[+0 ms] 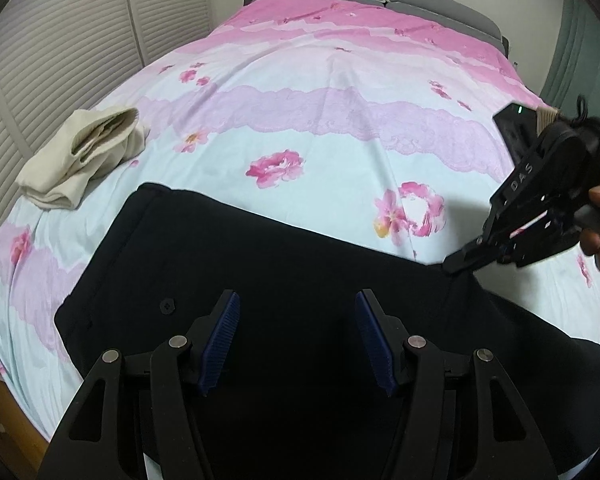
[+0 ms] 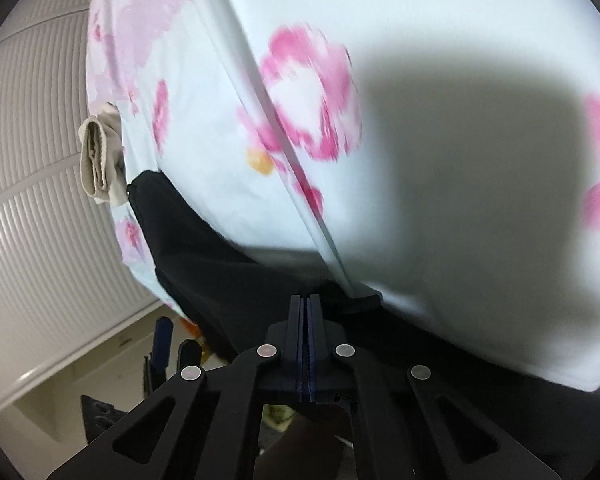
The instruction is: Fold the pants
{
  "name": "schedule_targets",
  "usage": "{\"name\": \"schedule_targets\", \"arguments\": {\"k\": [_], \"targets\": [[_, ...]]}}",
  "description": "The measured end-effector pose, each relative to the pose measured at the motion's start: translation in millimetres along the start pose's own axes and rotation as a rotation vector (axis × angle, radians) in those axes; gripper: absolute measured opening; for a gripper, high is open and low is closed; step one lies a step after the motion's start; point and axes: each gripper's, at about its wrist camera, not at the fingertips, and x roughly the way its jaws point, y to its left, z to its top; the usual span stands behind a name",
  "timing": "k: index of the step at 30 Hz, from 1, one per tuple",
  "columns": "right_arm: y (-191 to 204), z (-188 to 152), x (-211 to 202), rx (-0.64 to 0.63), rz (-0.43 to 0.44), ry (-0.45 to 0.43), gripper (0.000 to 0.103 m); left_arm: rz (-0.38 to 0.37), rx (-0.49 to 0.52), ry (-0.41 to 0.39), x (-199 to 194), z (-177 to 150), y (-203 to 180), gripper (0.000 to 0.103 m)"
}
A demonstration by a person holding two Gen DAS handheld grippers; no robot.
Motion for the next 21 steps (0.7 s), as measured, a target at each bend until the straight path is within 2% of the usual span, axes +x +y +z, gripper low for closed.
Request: {"name": "schedule_targets", "arguments": {"k": [5,8,11,13,15,17,19,21], "targets": [[21.0,-5.9,-35.5,-0.113,-0.074,-0.137,0.002,0.000,0.020,-0.016,-0.9,-0.4,3.5,0.061],[19.2,-7.0,-32.0,-0.157,-0.108,-0.131,0.002,0.025,0.044,-0.017,1.8,-9.8,8.9,0.062],[25.5,-2.6,0.9,-0.229,-0.168,-0.095,0.003,0.050,0.052,-0.005,6.0,-22.1,20.1,0.062],[19.3,-4.5,4.3,-0.234,-0.180,-0.129,0.005,0.064,0.054,0.004,8.5,-29.2,29.1,0.062],[17.9,-8.5,6.1,-0.269,-0.212,-0.173,0.015,0.077,0.058,0.014,10.1,-35.3,40.2,0.062],[22.9,-21.2,0.2,-0.332,-0.314,-0.249,0.040,0.082,0.060,0.013,9.4,-40.0,51.7,0.062],[30.7,-44.4,-9.3,-0.409,-0.379,-0.359,0.041,0.079,0.066,0.012,6.6,-44.5,61.6,0.062],[35.5,-72.3,-19.0,-0.472,-0.444,-0.455,0.048,0.063,0.077,0.006,1.6,-49.3,70.2,0.063]]}}
